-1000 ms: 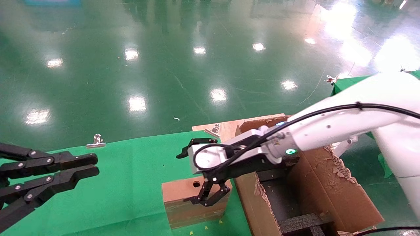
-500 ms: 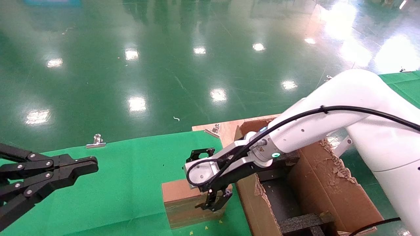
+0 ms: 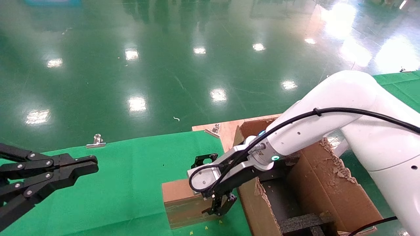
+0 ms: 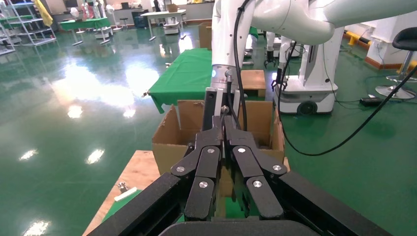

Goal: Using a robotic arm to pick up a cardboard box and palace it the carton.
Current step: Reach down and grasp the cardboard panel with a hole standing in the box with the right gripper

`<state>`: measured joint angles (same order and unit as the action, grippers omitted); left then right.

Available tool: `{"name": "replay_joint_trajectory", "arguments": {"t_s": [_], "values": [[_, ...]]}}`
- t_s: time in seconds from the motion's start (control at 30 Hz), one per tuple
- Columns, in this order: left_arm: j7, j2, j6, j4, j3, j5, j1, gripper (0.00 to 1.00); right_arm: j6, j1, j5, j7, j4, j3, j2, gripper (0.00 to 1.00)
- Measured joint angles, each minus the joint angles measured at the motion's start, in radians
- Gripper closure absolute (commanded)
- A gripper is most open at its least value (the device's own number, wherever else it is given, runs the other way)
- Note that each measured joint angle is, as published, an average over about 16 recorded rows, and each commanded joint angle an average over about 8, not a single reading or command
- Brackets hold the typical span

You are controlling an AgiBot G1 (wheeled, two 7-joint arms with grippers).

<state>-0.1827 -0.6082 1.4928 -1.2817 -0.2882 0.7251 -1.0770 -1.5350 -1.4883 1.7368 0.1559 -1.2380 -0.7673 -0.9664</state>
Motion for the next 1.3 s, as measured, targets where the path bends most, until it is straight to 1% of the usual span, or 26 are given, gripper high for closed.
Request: {"name": "replay_joint_trajectory", "arguments": {"t_s": [0.03,0.1,1.3], "values": [[0.0,0.0,0.0,0.0,0.0,0.0,0.0,0.0,-0.001,0.0,0.0,0.001,0.001,-0.001,0.0,0.97],[0.0,0.0,0.0,0.0,0.0,0.0,0.0,0.0,-0.002,0.0,-0.001,0.002,0.002,-0.001,0.0,1.0],[0.0,0.0,0.0,0.0,0.0,0.0,0.0,0.0,-0.003,-0.006,-0.012,-0.005,0.006,0.006,0.002,1.0]]}}
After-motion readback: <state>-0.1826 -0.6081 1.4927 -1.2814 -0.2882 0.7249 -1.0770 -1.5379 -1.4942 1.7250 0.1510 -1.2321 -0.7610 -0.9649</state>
